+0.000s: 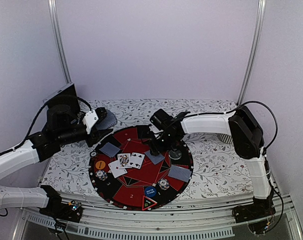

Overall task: Distribute texas hold em gaming equipment
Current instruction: Adjust the poker card in the community card area.

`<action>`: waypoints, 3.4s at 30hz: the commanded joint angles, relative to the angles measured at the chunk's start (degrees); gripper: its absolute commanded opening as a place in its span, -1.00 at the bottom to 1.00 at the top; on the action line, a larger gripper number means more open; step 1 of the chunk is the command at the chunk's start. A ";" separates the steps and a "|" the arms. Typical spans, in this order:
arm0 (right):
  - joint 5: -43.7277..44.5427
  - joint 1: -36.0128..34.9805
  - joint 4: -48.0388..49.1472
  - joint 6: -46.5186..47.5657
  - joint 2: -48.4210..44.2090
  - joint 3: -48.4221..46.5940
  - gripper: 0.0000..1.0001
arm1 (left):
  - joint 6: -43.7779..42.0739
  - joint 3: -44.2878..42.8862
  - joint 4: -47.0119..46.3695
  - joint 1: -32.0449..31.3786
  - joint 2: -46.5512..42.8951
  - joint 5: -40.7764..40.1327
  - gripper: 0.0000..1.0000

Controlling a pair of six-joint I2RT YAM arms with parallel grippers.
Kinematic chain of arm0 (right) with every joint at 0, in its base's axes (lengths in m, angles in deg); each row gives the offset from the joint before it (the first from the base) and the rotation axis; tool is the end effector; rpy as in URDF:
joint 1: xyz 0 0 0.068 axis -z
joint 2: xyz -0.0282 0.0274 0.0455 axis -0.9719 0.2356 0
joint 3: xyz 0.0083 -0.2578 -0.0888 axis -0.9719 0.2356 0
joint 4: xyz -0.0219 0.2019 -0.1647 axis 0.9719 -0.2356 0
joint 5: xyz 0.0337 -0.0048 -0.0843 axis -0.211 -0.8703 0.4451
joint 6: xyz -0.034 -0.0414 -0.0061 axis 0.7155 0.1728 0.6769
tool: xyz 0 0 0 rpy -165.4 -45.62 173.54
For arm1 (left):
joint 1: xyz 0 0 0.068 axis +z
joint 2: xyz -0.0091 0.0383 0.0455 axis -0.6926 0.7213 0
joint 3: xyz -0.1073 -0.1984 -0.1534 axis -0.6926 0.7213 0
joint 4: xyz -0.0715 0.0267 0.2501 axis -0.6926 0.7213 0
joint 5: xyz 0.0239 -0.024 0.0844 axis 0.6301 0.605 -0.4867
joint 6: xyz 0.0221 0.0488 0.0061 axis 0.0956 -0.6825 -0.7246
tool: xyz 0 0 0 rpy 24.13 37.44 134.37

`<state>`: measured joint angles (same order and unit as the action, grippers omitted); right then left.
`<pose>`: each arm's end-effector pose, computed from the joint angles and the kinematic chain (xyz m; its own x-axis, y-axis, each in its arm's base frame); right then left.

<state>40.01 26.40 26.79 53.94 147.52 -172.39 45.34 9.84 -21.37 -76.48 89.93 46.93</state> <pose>0.3027 0.3613 0.1536 -0.7370 -0.5353 -0.4126 -0.6230 0.7748 0.1076 0.1827 -0.1265 0.2856 0.1054 0.4729 -0.8748 0.7426 0.5477 0.3855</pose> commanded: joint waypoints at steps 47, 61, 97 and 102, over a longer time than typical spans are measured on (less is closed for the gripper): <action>-14.98 -7.02 4.17 18.22 4.56 -2.97 -0.68 | 2.17 0.61 -7.02 1.80 1.47 -12.03 -0.15; -29.37 -7.44 13.60 14.98 3.35 -6.39 -0.64 | 2.14 0.54 -7.06 2.01 1.48 -12.37 -0.15; -24.24 -9.79 11.03 16.73 9.75 -11.52 -0.60 | 4.32 -0.43 -7.72 4.96 3.01 -15.50 -0.15; -25.36 -9.88 8.80 18.47 7.42 -13.05 -0.60 | 4.36 -0.43 -7.62 4.97 3.12 -15.41 -0.16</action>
<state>15.44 16.76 38.22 70.75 159.85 -184.71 49.28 9.86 -27.34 -72.09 92.90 31.13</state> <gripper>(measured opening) 0.200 0.422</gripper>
